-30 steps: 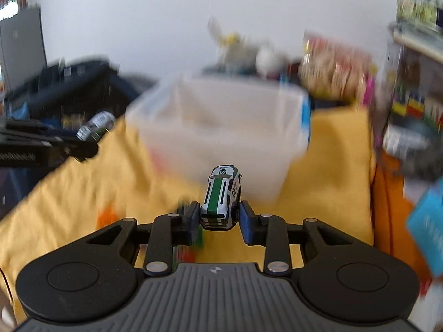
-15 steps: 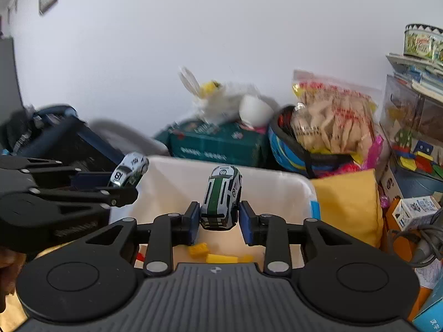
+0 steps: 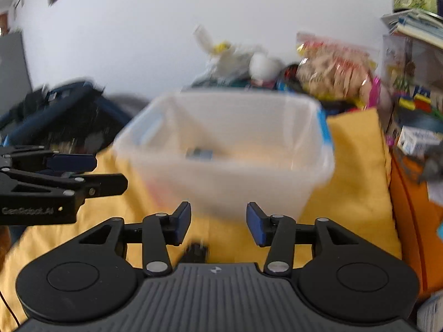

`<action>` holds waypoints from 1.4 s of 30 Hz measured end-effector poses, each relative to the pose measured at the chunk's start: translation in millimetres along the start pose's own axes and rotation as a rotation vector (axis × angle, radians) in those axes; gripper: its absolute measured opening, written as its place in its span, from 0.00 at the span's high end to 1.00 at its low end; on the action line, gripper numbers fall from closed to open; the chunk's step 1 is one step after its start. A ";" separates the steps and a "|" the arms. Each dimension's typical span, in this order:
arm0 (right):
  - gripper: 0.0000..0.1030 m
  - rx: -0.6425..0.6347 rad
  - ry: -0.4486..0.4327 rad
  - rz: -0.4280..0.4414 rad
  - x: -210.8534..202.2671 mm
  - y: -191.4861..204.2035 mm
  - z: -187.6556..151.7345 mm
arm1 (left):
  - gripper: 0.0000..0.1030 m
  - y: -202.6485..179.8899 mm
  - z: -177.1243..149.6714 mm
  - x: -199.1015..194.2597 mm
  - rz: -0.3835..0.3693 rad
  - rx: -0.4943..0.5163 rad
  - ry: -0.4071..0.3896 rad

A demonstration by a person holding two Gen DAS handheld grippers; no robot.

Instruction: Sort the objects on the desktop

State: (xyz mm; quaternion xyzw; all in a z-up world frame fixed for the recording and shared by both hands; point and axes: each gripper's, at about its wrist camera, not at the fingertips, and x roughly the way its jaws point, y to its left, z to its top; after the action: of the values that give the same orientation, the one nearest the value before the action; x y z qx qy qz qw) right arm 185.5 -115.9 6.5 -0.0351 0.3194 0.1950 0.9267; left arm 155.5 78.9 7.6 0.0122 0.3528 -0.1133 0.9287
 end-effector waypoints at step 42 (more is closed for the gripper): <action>0.71 -0.010 0.297 0.146 -12.5 -4.1 -92.0 | 0.65 -46.5 -18.5 87.0 -0.219 0.515 0.221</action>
State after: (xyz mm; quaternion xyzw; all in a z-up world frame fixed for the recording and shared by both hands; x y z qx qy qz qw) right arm 124.8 -141.4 -59.2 -0.0448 0.4534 0.2558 0.8526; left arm 196.4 17.9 -60.9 0.2214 0.4107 -0.2968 0.8332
